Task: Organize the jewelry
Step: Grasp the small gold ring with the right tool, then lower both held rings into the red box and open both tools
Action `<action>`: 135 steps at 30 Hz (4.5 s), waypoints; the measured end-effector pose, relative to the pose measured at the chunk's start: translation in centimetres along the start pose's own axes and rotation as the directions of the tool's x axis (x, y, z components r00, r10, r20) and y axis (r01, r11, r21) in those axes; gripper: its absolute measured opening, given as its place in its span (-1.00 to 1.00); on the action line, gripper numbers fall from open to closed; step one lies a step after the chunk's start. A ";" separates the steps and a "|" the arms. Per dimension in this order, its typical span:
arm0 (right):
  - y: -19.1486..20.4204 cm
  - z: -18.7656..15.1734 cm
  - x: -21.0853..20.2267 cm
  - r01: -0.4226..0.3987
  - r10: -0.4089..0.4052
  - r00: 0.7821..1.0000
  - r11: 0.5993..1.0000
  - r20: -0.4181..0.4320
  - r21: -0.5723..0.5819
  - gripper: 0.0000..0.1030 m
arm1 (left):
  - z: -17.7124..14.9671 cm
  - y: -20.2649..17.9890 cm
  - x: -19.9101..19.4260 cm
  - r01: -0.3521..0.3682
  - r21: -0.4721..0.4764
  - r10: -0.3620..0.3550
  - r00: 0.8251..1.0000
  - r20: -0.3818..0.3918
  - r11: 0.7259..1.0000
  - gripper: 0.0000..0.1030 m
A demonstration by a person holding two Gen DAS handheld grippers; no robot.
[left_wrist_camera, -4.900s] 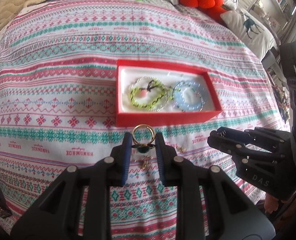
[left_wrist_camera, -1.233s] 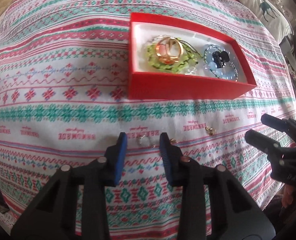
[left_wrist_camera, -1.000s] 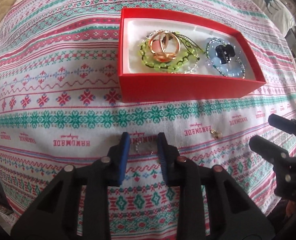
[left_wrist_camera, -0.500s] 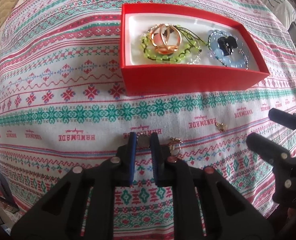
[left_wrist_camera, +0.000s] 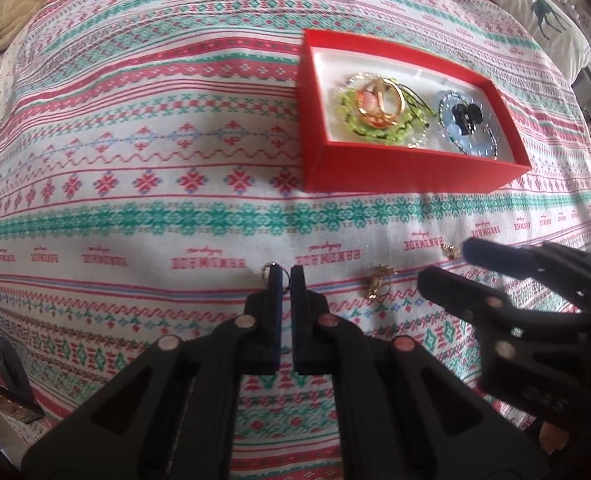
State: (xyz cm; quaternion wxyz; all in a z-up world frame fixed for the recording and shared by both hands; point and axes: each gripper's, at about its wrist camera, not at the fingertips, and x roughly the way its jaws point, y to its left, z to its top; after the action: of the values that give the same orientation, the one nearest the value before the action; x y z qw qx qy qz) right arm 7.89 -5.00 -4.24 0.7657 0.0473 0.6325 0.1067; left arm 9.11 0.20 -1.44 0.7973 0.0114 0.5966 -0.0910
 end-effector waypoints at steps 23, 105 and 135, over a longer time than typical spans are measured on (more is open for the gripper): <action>4.2 2.4 3.4 -0.005 0.005 1.000 1.000 -0.006 0.013 -0.87 | -2.6 3.5 -2.6 0.034 -0.038 -0.032 0.999 0.033 0.999 -0.92; -2.0 2.1 -6.0 0.076 -0.063 0.985 0.994 0.161 -0.075 -0.60 | 1.8 0.8 -4.9 0.158 -0.020 -0.153 0.975 0.161 0.987 -0.92; -5.6 4.7 -5.1 0.066 -0.063 0.980 0.998 0.190 -0.006 -0.59 | 4.2 -1.4 -4.5 0.161 0.003 -0.157 0.957 0.246 0.987 -0.52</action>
State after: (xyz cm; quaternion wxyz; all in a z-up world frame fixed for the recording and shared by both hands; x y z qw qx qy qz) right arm 12.17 -11.33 0.36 0.8260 0.0319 0.5570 0.0808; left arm 11.61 -1.08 4.19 0.8550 -0.0549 0.4933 -0.1504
